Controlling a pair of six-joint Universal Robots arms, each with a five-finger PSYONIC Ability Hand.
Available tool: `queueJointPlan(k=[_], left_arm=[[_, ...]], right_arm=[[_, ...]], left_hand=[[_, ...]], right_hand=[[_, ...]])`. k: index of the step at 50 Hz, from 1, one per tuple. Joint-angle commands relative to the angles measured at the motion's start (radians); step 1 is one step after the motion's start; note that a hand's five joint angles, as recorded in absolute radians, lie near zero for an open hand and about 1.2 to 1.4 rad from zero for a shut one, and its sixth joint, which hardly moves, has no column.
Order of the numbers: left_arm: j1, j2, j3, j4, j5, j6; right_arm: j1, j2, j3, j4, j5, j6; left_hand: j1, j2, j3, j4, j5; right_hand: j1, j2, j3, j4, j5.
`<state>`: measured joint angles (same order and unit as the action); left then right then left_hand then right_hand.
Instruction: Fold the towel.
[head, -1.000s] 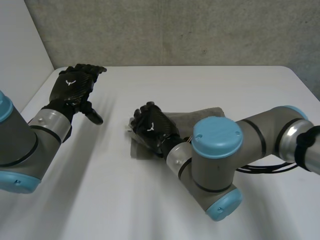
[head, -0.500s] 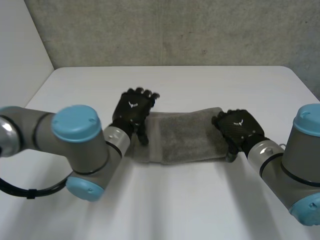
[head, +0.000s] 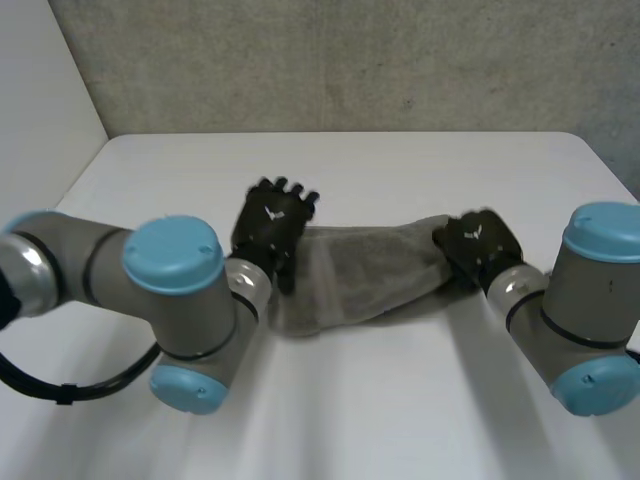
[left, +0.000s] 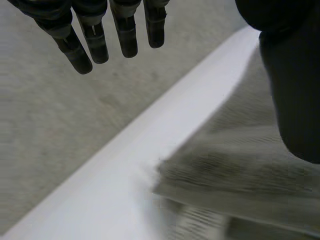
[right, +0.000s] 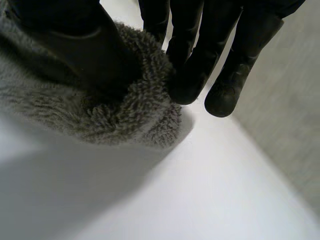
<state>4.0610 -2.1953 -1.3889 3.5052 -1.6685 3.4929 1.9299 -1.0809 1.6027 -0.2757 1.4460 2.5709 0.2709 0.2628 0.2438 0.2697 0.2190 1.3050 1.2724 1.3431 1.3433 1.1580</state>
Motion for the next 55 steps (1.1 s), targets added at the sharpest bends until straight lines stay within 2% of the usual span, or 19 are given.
queueJointPlan(k=[1, 5, 10, 14, 15, 16, 17, 18, 19, 20, 22, 24, 28, 33, 37, 39, 45, 52, 55], left_arm=[[0.088, 0.139, -0.013, -0.017, -0.083, -0.024], [0.188, 0.247, -0.056, -0.031, -0.094, -0.095], [0.255, 0.304, -0.094, -0.032, -0.059, -0.185], [0.289, 0.316, -0.119, -0.034, -0.02, -0.232], [0.295, 0.316, -0.128, -0.034, -0.005, -0.245], [0.3, 0.316, -0.137, -0.034, 0.006, -0.253], [0.3, 0.316, -0.137, -0.034, 0.006, -0.253], [0.302, 0.315, -0.142, -0.034, 0.012, -0.253], [0.302, 0.315, -0.142, -0.034, 0.012, -0.253], [0.3, 0.313, -0.145, -0.032, 0.018, -0.253], [0.3, 0.31, -0.142, -0.031, 0.024, -0.253], [0.289, 0.304, -0.127, -0.029, 0.039, -0.256], [0.277, 0.292, -0.111, -0.028, 0.056, -0.264], [0.184, 0.24, -0.079, -0.029, 0.102, -0.354], [0.141, 0.184, -0.076, -0.034, 0.119, -0.383], [0.095, 0.119, -0.073, -0.034, 0.119, -0.379], [0.049, -0.044, -0.023, -0.086, 0.105, -0.371], [0.045, -0.098, 0.039, -0.173, 0.056, -0.305], [0.056, -0.061, 0.048, -0.184, 0.039, -0.293]], right_arm=[[0.196, -0.053, -0.114, -0.022, 0.002, -0.231], [0.352, 0.073, -0.237, -0.008, -0.027, -0.366], [0.432, 0.2, -0.309, 0.015, -0.137, -0.477], [0.454, 0.269, -0.331, 0.053, -0.164, -0.506], [0.463, 0.288, -0.333, 0.058, -0.155, -0.497], [0.469, 0.291, -0.333, 0.052, -0.135, -0.476], [0.469, 0.291, -0.333, 0.052, -0.134, -0.476], [0.472, 0.279, -0.329, 0.033, -0.097, -0.435], [0.472, 0.279, -0.329, 0.033, -0.096, -0.434], [0.469, 0.248, -0.317, -0.002, -0.054, -0.367], [0.462, 0.193, -0.299, -0.045, -0.01, -0.273], [0.437, 0.083, -0.232, -0.097, 0.04, -0.052], [0.408, 0.02, -0.182, -0.102, 0.043, 0.159], [0.272, -0.01, -0.194, 0.089, 0.059, 0.371], [0.25, 0.042, -0.253, 0.205, 0.043, 0.416], [0.245, 0.161, -0.323, 0.271, 0.034, 0.452], [0.233, 0.254, -0.395, 0.289, 0.034, 0.453], [0.23, 0.257, -0.414, 0.291, 0.033, 0.449], [0.227, 0.176, -0.412, 0.288, 0.033, 0.449]], left_hand=[[-0.093, -0.085, -0.066, -0.091, -0.215], [-0.093, -0.085, -0.066, -0.091, -0.215], [-0.093, -0.085, -0.066, -0.091, -0.215], [-0.093, -0.085, -0.066, -0.091, -0.215], [-0.093, -0.085, -0.066, -0.091, -0.215], [-0.093, -0.085, -0.066, -0.091, -0.215], [-0.093, -0.085, -0.066, -0.091, -0.215], [-0.093, -0.085, -0.066, -0.091, -0.215], [-0.093, -0.085, -0.066, -0.091, -0.215], [-0.093, -0.085, -0.066, -0.091, -0.215], [-0.093, -0.085, -0.066, -0.091, -0.215], [-0.093, -0.085, -0.066, -0.091, -0.215], [-0.093, -0.085, -0.066, -0.091, -0.215], [-0.093, -0.085, -0.066, -0.091, -0.215], [-0.084, -0.076, -0.057, -0.083, -0.206], [-0.078, -0.07, -0.051, -0.077, -0.201], [-0.069, -0.061, -0.042, -0.068, -0.192], [-0.069, -0.061, -0.042, -0.068, -0.192], [-0.078, -0.07, -0.051, -0.077, -0.201]], right_hand=[[0.091, 0.124, 0.053, 0.053, 0.064], [0.091, 0.124, 0.053, 0.053, 0.064], [0.091, 0.124, 0.053, 0.053, 0.064], [0.091, 0.124, 0.053, 0.053, 0.064], [-0.027, 0.006, -0.065, -0.065, -0.054], [-0.38, -0.347, -0.418, -0.418, -0.407], [-0.383, -0.351, -0.421, -0.422, -0.411], [-0.88, -0.848, -0.918, -0.919, -0.908], [-0.885, -0.853, -0.923, -0.924, -0.913], [-1.131, -1.098, -1.169, -1.169, -1.158], [-1.131, -1.098, -1.169, -1.169, -1.158], [-1.131, -1.098, -1.169, -1.169, -1.158], [-1.131, -1.098, -1.169, -1.169, -1.158], [-1.131, -1.098, -1.169, -1.169, -1.158], [-1.131, -1.098, -1.169, -1.169, -1.158], [-1.131, -1.098, -1.169, -1.169, -1.158], [-1.131, -1.098, -1.169, -1.169, -1.158], [-1.131, -1.098, -1.169, -1.169, -1.158], [-1.131, -1.098, -1.169, -1.169, -1.158]])
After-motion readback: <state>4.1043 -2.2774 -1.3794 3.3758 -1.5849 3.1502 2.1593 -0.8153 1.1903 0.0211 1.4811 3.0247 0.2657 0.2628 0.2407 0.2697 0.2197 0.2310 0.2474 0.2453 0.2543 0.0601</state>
